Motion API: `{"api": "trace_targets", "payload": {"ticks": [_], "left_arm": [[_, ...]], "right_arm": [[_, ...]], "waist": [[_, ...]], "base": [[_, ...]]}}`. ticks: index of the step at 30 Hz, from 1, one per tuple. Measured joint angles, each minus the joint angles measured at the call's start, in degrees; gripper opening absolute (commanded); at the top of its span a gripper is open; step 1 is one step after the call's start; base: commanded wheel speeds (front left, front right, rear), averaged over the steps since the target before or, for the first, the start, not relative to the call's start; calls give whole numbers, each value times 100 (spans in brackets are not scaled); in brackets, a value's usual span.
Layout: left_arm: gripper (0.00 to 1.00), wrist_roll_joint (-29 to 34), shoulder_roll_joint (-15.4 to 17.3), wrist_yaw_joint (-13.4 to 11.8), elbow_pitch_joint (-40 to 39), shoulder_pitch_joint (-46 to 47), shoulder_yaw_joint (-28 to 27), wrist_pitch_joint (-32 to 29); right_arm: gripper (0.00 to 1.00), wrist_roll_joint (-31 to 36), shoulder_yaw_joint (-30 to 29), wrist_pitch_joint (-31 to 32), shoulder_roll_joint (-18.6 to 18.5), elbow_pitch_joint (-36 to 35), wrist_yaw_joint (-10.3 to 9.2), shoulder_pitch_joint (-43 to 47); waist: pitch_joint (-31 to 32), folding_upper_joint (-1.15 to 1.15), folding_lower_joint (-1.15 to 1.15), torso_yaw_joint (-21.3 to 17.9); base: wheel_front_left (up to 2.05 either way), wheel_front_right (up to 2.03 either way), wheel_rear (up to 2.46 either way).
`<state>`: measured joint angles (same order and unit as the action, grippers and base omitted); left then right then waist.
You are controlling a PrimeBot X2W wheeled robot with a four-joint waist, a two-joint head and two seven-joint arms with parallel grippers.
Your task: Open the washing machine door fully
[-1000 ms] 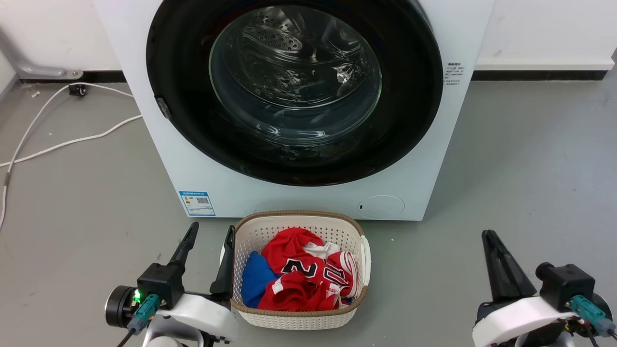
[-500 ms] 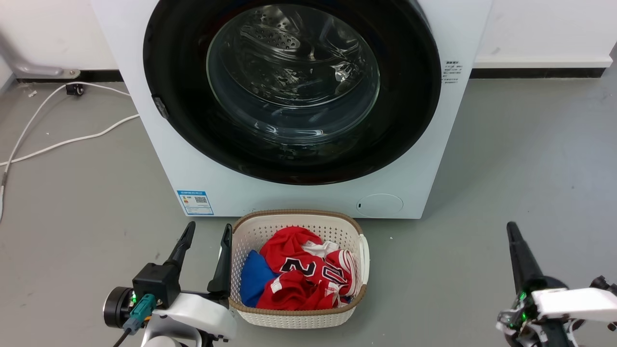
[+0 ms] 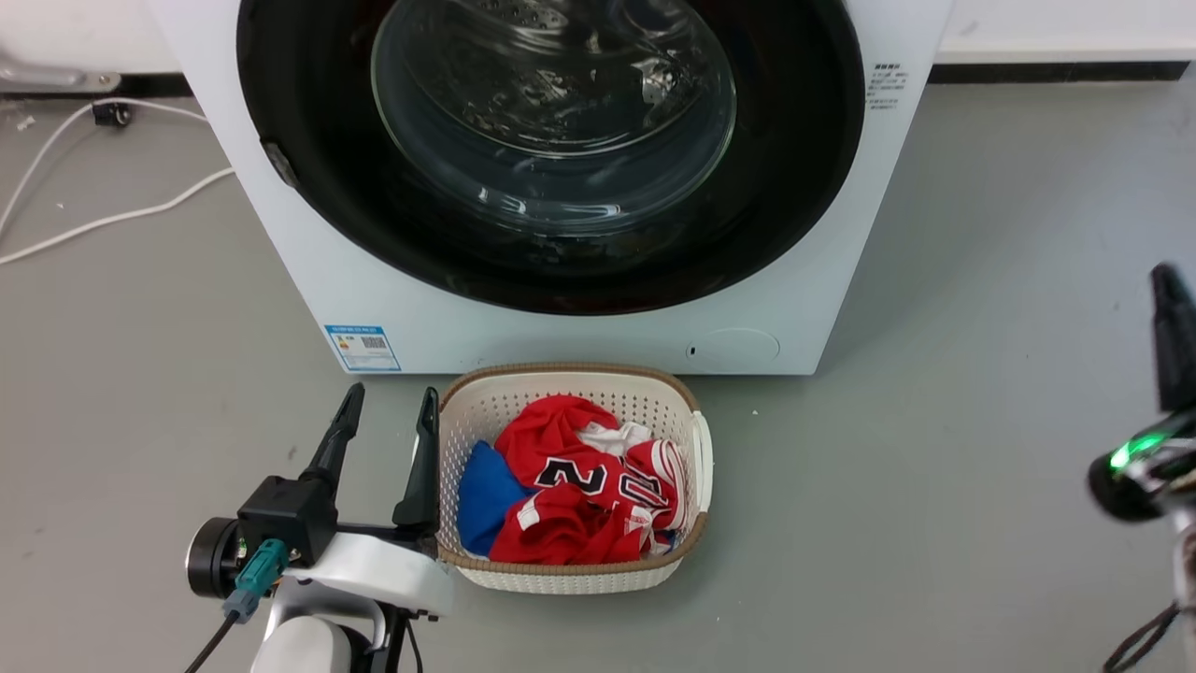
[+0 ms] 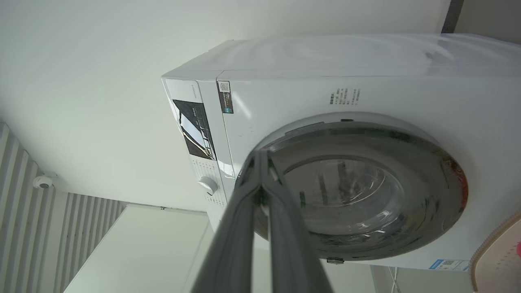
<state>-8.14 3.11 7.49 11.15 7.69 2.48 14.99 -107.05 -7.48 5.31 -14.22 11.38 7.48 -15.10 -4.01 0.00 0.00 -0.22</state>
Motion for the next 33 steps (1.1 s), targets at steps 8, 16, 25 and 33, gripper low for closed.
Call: {"api": "trace_targets", "payload": {"ticks": [8,16,25,33], "left_arm": [[100,-115,-18,-46,-243,305,65,1],[100,-68,-18,-93,-521,705,181,8],[100,-75,-19,-170,-748,1054,471,8],[100,-222,-16,-263,-918,1311,682,8]], "right_arm": [[0,-397,886,782,-1905,1298,0,-1968],[0,-493,2428,1704,-2824,2198,0,-3856],[0,-324,3936,2198,-2650,3392,1,-5849],[0,-142,4664,2330,-2094,4138,1,-7070]], "waist": [[-563,0,0,125],[-1182,0,0,277],[-1839,0,1,458],[-2293,0,1,607]], "base": [[0,0,0],[0,0,0],[0,0,0],[0,0,0]]}}
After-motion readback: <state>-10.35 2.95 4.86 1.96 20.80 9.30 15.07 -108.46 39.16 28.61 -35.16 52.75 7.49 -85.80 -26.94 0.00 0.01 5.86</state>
